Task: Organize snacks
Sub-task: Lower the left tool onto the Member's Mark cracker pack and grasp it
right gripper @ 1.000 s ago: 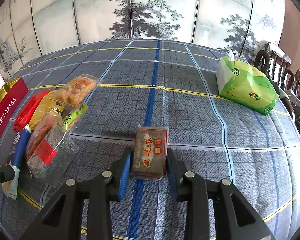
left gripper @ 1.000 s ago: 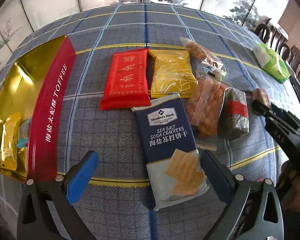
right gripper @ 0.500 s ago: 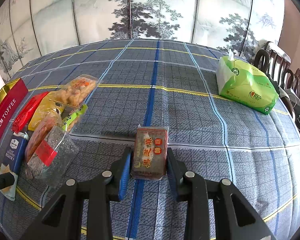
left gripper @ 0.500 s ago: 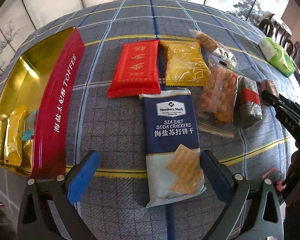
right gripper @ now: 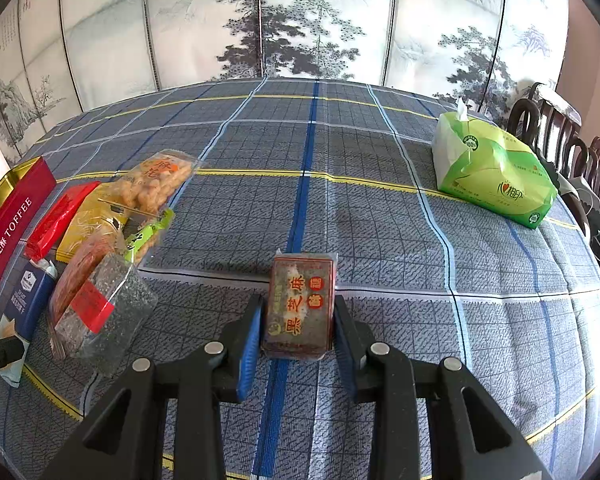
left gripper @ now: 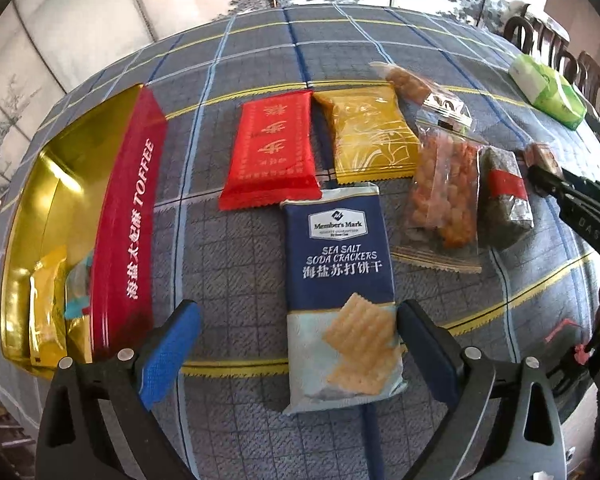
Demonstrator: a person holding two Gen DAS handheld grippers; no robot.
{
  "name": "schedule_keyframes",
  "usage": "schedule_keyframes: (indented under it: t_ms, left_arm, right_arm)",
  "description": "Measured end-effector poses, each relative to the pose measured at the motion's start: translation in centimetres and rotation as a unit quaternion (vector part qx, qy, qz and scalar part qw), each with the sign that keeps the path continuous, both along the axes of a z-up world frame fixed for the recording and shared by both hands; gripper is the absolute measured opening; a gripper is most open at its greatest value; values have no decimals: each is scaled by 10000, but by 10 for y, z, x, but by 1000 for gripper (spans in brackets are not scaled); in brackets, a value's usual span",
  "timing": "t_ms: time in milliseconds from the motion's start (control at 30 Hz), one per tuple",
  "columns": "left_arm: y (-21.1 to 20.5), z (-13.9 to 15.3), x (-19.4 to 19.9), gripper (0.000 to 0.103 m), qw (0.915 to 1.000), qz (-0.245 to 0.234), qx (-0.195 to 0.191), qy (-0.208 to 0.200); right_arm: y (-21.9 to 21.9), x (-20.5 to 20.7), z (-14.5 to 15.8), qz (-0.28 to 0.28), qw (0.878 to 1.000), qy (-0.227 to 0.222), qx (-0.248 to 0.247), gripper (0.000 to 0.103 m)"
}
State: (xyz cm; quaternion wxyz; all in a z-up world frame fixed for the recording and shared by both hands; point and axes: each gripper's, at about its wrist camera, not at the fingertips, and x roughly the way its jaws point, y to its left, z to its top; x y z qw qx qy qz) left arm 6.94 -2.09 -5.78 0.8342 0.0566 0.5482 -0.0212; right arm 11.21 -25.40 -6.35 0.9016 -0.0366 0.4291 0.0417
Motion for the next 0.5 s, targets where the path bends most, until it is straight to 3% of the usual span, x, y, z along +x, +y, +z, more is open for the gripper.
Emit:
schedule_keyframes:
  t_ms: [133, 367, 500]
  left_arm:
    - [1, -5, 3, 88, 9998, 32, -149, 88]
    - [-4, 0, 2, 48, 9994, -102, -331, 44]
    - [-5, 1, 0, 46, 9994, -166, -304, 23]
  right_arm:
    - [0, 0, -1, -6, 10000, 0, 3, 33]
    - [0, 0, -1, -7, 10000, 0, 5, 33]
    - [0, 0, 0, -7, 10000, 0, 6, 33]
